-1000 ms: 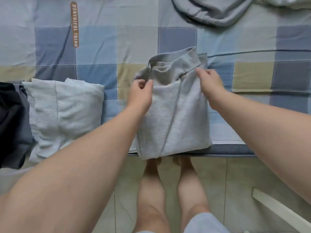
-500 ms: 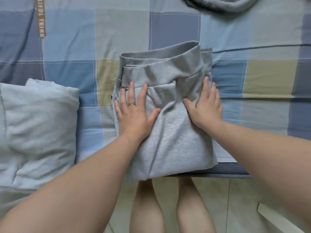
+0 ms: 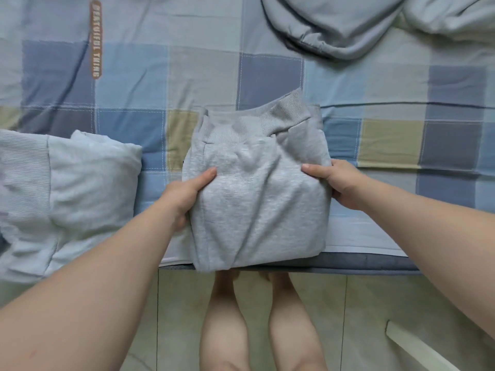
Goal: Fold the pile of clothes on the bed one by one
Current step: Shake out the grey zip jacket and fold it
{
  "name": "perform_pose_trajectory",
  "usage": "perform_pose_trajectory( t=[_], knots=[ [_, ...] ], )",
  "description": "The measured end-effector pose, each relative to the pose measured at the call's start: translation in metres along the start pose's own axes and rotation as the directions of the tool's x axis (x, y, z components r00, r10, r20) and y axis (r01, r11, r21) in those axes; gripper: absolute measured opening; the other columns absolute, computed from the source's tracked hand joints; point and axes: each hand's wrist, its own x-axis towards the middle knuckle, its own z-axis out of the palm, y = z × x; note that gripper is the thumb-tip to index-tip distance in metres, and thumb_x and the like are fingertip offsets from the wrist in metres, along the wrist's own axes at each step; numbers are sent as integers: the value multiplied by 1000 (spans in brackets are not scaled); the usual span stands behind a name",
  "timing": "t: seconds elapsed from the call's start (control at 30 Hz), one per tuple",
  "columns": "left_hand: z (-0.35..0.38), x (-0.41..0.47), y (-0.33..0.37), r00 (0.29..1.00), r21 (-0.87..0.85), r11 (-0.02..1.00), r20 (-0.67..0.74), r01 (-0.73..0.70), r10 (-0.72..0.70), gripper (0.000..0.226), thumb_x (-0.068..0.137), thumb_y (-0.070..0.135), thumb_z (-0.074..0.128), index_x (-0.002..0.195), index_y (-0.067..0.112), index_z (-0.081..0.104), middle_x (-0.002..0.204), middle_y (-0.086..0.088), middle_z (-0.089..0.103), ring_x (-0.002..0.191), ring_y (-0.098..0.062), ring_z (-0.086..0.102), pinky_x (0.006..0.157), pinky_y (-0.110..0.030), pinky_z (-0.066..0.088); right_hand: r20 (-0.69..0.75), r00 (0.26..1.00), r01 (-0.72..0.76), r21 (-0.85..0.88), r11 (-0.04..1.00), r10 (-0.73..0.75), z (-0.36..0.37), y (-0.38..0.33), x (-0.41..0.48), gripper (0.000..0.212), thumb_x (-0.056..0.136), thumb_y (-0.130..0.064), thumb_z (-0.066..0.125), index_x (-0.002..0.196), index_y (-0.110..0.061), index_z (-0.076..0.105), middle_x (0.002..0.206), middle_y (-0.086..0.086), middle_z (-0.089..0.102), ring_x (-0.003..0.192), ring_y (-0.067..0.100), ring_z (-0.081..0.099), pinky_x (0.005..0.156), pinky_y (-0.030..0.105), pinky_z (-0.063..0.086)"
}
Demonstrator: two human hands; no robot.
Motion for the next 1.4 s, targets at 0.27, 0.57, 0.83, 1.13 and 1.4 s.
perform_pose_trajectory(
  t=[0.27,0.57,0.83,1.13,1.4],
  knots=[
    [-12,-112,125,937,-28,953,178,-300,300,43,87,40,72,118,11,71,107,-3,77,101,-16,73,83,-28,55,-8,953,303,97,948,-304,-29,-124,-119,42,81,-26,75,118,-5,68,113,9,75,107,25,70,86,31,57],
    [-1,-126,154,806,44,806,-34,-590,592,42,81,49,79,113,27,63,103,15,69,87,6,65,71,-11,47,-119,889,454,113,884,-442,-4,-146,-127,51,74,-54,75,113,-24,64,105,-12,72,92,2,69,75,22,54],
    [10,-29,6,959,268,946,-162,-184,233,85,52,80,74,115,22,66,107,8,70,102,-17,66,93,-36,51,-211,977,-17,-35,999,9,11,5,-36,52,88,-65,62,120,-24,57,122,-3,61,113,21,55,105,45,47],
    [59,-42,9,206,840,-59,200,-540,958,59,83,40,64,139,30,49,152,-3,41,139,-32,39,109,-52,32,-322,947,-30,-50,998,12,22,14,-14,61,85,-66,62,121,-17,63,122,7,65,112,30,60,102,50,50],
    [57,5,25,731,875,-248,484,-416,481,67,94,75,27,155,53,11,169,8,4,156,-26,-3,121,-58,-5,-154,554,208,-926,315,-818,42,-9,-41,74,90,-43,55,155,-19,30,162,9,27,149,33,24,118,51,16]
  ],
)
